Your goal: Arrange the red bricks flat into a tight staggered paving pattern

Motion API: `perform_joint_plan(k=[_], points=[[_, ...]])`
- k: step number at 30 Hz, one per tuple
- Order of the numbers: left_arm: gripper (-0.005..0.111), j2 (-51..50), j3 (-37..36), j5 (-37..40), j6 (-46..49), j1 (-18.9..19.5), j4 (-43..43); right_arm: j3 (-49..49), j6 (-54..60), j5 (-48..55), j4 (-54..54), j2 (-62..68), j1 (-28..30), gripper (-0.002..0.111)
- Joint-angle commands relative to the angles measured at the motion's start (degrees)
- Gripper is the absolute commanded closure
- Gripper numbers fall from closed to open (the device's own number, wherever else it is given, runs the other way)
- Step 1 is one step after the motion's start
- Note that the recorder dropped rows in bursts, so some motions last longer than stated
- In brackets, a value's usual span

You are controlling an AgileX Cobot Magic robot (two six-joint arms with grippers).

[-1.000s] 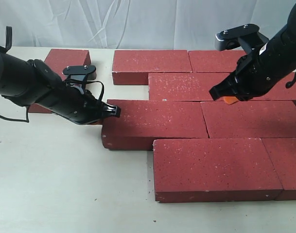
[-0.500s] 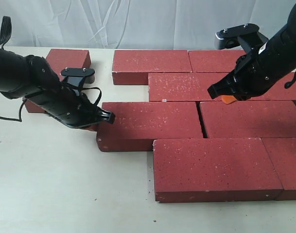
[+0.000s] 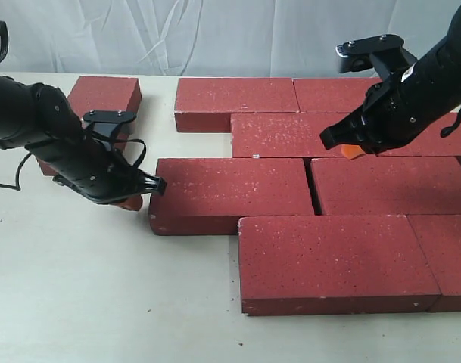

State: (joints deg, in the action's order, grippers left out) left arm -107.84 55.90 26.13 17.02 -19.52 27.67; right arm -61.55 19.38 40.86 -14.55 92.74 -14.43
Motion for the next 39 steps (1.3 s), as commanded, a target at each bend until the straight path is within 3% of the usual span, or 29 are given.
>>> perform_joint_plan(k=[1,9,29,39], points=[[0.101,0.55,0.21,-0.75,0.60,-0.01,1.44,0.26,0.07,-0.87,-0.34,0.20,0.10,0.109],[0.104,0.22,0.21,-3.90,5.09,-2.86,6.27,0.26,0.07,-1.03,-0.47,0.20,-0.03,0.109],[0.106,0.08,0.21,-3.68,6.30,-4.75,9.19,0.26,0.07,-1.53,-0.59,0.20,-0.03,0.109],[0.106,0.08,0.21,-3.27,5.48,-2.64,5.92,0.26,0.19,-1.54,-0.59,0.20,-0.03,0.109]])
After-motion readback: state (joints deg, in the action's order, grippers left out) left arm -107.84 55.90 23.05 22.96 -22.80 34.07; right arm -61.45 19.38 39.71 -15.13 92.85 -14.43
